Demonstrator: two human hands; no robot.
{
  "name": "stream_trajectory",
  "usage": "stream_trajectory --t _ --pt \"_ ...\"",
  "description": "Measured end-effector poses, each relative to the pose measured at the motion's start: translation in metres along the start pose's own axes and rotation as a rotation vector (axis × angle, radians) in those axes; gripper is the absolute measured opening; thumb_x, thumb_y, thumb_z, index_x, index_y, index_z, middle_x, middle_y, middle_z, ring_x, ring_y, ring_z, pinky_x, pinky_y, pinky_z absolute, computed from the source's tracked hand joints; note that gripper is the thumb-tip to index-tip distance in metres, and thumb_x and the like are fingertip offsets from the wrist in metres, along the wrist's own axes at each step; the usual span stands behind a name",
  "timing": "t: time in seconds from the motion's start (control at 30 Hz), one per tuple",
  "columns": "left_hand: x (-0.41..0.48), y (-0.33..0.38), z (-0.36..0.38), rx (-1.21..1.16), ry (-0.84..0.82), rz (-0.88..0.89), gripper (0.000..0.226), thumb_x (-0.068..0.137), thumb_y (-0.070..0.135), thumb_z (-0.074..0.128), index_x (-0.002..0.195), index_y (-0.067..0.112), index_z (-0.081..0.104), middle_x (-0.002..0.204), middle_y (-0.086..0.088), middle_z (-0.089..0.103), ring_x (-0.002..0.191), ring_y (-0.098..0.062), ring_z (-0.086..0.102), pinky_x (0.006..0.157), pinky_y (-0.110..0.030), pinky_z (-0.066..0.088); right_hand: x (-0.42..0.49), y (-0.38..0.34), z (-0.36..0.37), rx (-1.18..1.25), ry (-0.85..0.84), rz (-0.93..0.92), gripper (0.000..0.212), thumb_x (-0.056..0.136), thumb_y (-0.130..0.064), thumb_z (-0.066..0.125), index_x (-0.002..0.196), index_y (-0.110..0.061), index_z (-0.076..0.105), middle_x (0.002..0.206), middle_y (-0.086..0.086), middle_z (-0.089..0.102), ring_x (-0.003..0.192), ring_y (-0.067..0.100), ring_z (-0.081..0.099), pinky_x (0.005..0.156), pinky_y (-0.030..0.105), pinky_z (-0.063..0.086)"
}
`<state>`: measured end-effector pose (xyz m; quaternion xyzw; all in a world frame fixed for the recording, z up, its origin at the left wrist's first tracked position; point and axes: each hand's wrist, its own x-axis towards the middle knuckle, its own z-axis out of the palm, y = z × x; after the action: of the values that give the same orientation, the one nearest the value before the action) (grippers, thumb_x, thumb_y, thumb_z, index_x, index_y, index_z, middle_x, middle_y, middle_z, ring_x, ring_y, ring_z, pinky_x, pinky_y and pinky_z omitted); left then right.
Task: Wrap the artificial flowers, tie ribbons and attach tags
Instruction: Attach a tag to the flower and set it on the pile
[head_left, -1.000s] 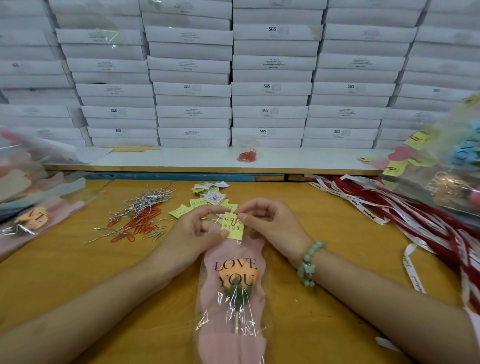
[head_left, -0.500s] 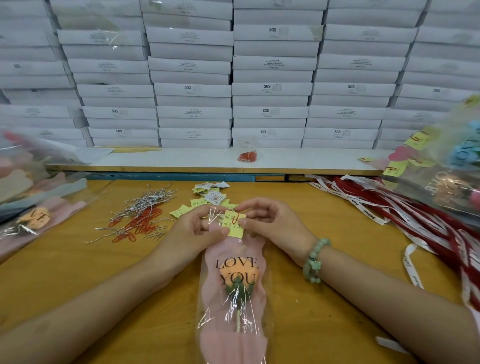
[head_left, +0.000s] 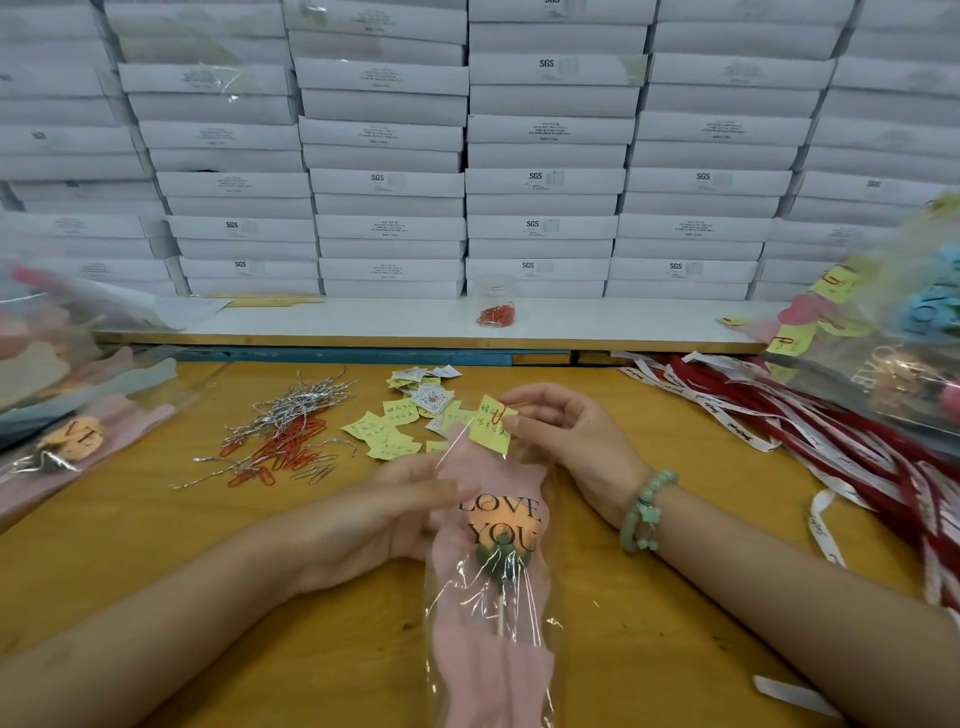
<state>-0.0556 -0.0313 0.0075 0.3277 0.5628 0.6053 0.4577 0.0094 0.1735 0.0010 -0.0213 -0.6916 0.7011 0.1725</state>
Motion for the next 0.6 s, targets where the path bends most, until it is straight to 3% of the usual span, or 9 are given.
stream_trajectory --t 0.1,0.2,0.3,0.37,0.47,0.53,0.6 --pt "-0.0016 0.0007 0.0015 0.096 -0.121 -0.077 0.032 0.074 0.030 0.083 0.102 0.017 0.073 0.099 -0.015 0.071 0.078 -0.018 0.070 0.068 -0.026 0.059 0.0023 0.0011 -0.0011 0.049 0.060 0.000 0.018 0.084 -0.004 0.069 0.098 -0.015 0.070 0.094 0.011 0.075 0.083 0.018 0.067 0.067 0.025 0.054" --pt "-0.0020 0.0009 0.0009 0.139 -0.142 -0.094 0.030 0.077 0.021 0.078 0.105 0.016 0.072 0.101 -0.012 0.070 0.079 -0.016 0.069 0.069 -0.025 0.058 0.0029 0.0018 -0.0021 0.054 0.085 -0.004 0.018 0.084 -0.006 0.070 0.099 -0.016 0.069 0.096 0.013 0.074 0.087 0.022 0.066 0.071 0.025 0.053" --pt "-0.0014 -0.0015 -0.0025 0.084 -0.076 -0.104 0.054 0.072 0.018 0.078 0.118 -0.002 0.058 0.104 -0.021 0.062 0.082 -0.025 0.063 0.069 -0.030 0.054 0.0028 0.0028 -0.0024 0.006 0.125 -0.006 0.018 0.082 -0.013 0.073 0.099 -0.019 0.070 0.104 0.004 0.072 0.101 0.021 0.067 0.083 0.033 0.057" --pt "-0.0005 -0.0032 -0.0023 0.041 -0.029 -0.104 0.070 0.070 0.017 0.077 0.124 -0.013 0.044 0.110 -0.026 0.051 0.096 -0.036 0.051 0.075 -0.037 0.046 0.0033 0.0029 -0.0031 -0.014 0.162 0.012 0.018 0.083 -0.019 0.072 0.100 -0.020 0.069 0.110 0.002 0.069 0.106 0.023 0.064 0.088 0.040 0.056" --pt "0.0011 -0.0020 0.0020 -0.048 0.020 -0.060 0.071 0.071 0.016 0.076 0.129 -0.009 0.043 0.120 -0.025 0.042 0.107 -0.039 0.033 0.082 -0.041 0.038 0.0031 0.0021 -0.0022 -0.067 0.170 0.044 0.020 0.083 -0.029 0.070 0.101 -0.019 0.067 0.110 0.006 0.067 0.103 0.025 0.065 0.085 0.040 0.056" --pt "0.0008 -0.0023 0.0036 -0.080 0.034 -0.041 0.063 0.073 0.017 0.075 0.127 -0.002 0.051 0.126 -0.035 0.051 0.111 -0.041 0.038 0.088 -0.044 0.040 0.0026 0.0010 -0.0012 -0.120 0.138 0.061 0.021 0.083 -0.032 0.070 0.099 -0.019 0.067 0.104 0.007 0.068 0.095 0.024 0.068 0.078 0.035 0.058" --pt "-0.0005 -0.0040 0.0047 -0.083 0.075 -0.038 0.056 0.074 0.022 0.075 0.123 0.001 0.058 0.132 -0.031 0.054 0.113 -0.041 0.047 0.088 -0.043 0.049 0.0028 0.0008 -0.0018 -0.107 0.105 0.078 0.019 0.083 -0.027 0.072 0.099 -0.018 0.067 0.101 0.011 0.070 0.087 0.026 0.070 0.071 0.034 0.059"
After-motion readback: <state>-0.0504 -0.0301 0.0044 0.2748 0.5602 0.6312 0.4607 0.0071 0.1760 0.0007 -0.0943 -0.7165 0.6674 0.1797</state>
